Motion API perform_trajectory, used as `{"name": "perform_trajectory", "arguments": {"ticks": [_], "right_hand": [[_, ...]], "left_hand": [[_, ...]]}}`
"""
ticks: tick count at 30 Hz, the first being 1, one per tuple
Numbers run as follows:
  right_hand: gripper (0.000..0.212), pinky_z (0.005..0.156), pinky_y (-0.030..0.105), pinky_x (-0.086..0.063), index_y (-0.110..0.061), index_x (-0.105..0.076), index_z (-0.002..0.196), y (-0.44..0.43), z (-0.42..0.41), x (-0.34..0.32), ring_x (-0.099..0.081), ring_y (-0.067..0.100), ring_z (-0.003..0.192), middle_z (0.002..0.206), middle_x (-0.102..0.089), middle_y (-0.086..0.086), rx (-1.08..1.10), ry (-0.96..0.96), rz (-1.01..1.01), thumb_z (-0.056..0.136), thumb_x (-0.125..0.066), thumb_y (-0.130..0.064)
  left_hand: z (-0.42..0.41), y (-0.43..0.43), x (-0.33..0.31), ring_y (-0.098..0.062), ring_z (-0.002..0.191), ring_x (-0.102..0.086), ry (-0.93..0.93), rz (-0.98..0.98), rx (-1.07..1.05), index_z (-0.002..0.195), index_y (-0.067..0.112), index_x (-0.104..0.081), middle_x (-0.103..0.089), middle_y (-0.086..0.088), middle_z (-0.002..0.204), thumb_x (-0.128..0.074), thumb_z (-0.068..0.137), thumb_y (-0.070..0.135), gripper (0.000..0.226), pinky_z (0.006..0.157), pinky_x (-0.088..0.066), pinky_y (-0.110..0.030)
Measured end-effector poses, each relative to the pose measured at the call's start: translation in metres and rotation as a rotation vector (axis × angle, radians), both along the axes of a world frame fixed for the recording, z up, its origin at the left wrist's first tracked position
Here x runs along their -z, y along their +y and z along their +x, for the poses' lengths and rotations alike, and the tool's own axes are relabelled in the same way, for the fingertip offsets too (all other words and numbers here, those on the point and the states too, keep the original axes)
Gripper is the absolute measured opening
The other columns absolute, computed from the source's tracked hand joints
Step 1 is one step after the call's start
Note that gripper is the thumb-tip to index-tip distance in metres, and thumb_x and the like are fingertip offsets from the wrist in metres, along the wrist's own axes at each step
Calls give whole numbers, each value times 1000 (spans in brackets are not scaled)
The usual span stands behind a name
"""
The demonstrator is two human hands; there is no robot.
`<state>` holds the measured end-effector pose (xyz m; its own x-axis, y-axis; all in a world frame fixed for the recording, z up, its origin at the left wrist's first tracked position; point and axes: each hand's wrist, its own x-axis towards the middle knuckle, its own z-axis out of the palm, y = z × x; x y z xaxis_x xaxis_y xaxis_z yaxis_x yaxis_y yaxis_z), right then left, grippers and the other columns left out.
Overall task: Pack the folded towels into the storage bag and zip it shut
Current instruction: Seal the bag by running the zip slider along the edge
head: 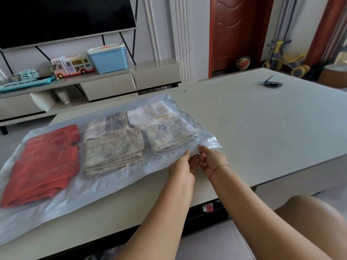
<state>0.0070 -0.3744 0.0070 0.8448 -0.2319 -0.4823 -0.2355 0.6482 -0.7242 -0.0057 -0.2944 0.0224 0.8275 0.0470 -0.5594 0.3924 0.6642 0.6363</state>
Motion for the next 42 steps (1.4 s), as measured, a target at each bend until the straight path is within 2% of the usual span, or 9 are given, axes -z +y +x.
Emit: {"name": "perform_trajectory", "arguments": {"ticks": [4, 7, 10, 12, 16, 20, 34, 42], "right_hand": [[21, 27, 10, -23, -8, -52, 69, -6, 2, -1, -34, 3, 23, 53, -42, 3, 39, -6, 42, 87, -62, -4], [15, 26, 10, -22, -10, -55, 75, -16, 5, -2, -34, 2, 24, 59, -41, 3, 47, -12, 27, 88, -60, -5], [13, 26, 11, -21, -10, -56, 76, -23, 6, -1, -34, 1, 24, 59, -41, 3, 55, -13, 26, 87, -60, -5], [15, 27, 10, -21, -10, -56, 73, -26, 7, 0, -33, 2, 23, 59, -41, 4, 87, -3, 27, 87, -60, -5], [23, 26, 8, -18, -12, -52, 69, -47, 12, -4, -31, 0, 21, 65, -42, 2, 174, -38, 65, 92, -53, -7], [22, 25, 8, -18, -13, -51, 72, -54, 10, -2, -34, 0, 22, 68, -46, 1, 97, -52, 46, 93, -53, -8], [22, 24, 8, -18, -12, -50, 72, -53, 9, -1, -32, 1, 21, 61, -36, 3, 2, -2, 60, 93, -51, -7], [19, 26, 9, -21, -6, -55, 78, -57, 2, -2, -34, 2, 24, 62, -49, 4, -63, -4, 86, 94, -45, -6]], "left_hand": [[-2, 1, -3, -26, 71, -63, 2, -64, 0, 105, -4, -55, -61, -19, 82, -58, 89, 2, 17, 52, -57, -27], [-3, 2, -3, -26, 74, -63, -3, -85, -14, 108, -4, -55, -60, -17, 84, -57, 90, 3, 20, 56, -58, -27], [-5, 1, -2, -25, 74, -63, 10, -124, -17, 93, -3, -57, -61, -16, 83, -57, 90, 3, 7, 58, -58, -28], [-7, 2, -3, -26, 72, -61, 32, -169, -30, 84, -2, -55, -59, -17, 80, -56, 91, 3, 9, 51, -58, -29], [-11, 9, -1, -26, 69, -60, 29, -242, -59, 80, -2, -52, -57, -20, 76, -52, 93, 2, 13, 45, -57, -31], [-10, 11, -1, -26, 70, -60, 28, -236, -65, 80, -2, -51, -56, -20, 77, -52, 92, 2, 13, 47, -57, -30], [-11, 11, 0, -26, 70, -59, 11, -258, -68, 80, -1, -51, -55, -20, 77, -52, 92, 2, 13, 47, -57, -31], [-13, 9, 0, -25, 70, -60, -3, -233, -62, 79, -1, -52, -56, -19, 78, -53, 92, 3, 14, 49, -57, -30]]}}
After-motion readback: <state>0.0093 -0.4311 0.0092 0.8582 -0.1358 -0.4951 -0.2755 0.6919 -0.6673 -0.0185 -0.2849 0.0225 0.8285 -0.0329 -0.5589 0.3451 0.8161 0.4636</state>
